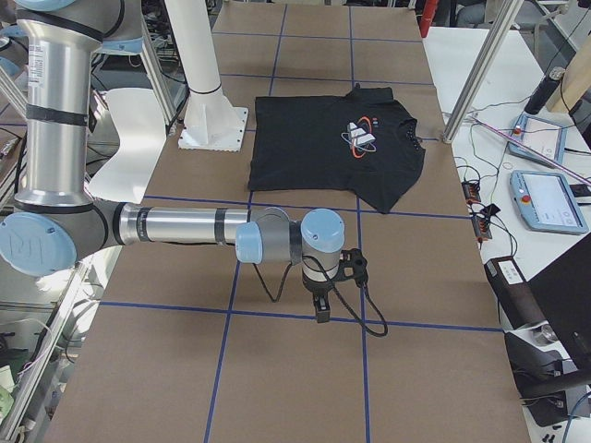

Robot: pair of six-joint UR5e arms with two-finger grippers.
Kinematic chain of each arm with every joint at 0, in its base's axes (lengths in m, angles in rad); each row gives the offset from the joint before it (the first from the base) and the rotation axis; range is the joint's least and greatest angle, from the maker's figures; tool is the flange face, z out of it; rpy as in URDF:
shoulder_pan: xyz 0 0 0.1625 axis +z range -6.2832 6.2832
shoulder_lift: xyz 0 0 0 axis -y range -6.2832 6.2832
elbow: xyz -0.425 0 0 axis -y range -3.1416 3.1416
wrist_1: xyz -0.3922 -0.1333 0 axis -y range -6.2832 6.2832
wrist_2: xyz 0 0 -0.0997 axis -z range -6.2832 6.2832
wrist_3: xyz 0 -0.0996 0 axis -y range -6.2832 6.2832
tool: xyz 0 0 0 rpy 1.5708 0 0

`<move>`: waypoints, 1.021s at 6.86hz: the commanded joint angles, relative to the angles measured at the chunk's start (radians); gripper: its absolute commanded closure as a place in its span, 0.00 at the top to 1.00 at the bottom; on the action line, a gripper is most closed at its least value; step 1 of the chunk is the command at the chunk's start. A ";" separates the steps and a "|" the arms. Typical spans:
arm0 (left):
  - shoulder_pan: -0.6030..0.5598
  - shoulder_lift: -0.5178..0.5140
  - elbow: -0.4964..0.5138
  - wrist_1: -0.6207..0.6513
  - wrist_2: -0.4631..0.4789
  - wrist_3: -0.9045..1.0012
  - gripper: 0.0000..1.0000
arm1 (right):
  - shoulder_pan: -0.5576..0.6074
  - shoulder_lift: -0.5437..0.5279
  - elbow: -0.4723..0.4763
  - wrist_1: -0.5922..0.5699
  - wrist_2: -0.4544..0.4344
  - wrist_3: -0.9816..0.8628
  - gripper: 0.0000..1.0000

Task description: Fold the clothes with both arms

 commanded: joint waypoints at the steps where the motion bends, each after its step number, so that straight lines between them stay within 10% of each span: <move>1: 0.003 -0.002 -0.015 -0.027 0.007 0.000 1.00 | -0.002 0.017 0.036 0.001 0.002 -0.001 1.00; 7: 0.003 -0.233 0.059 -0.236 0.000 -0.017 1.00 | -0.011 0.190 0.061 -0.003 0.025 0.070 1.00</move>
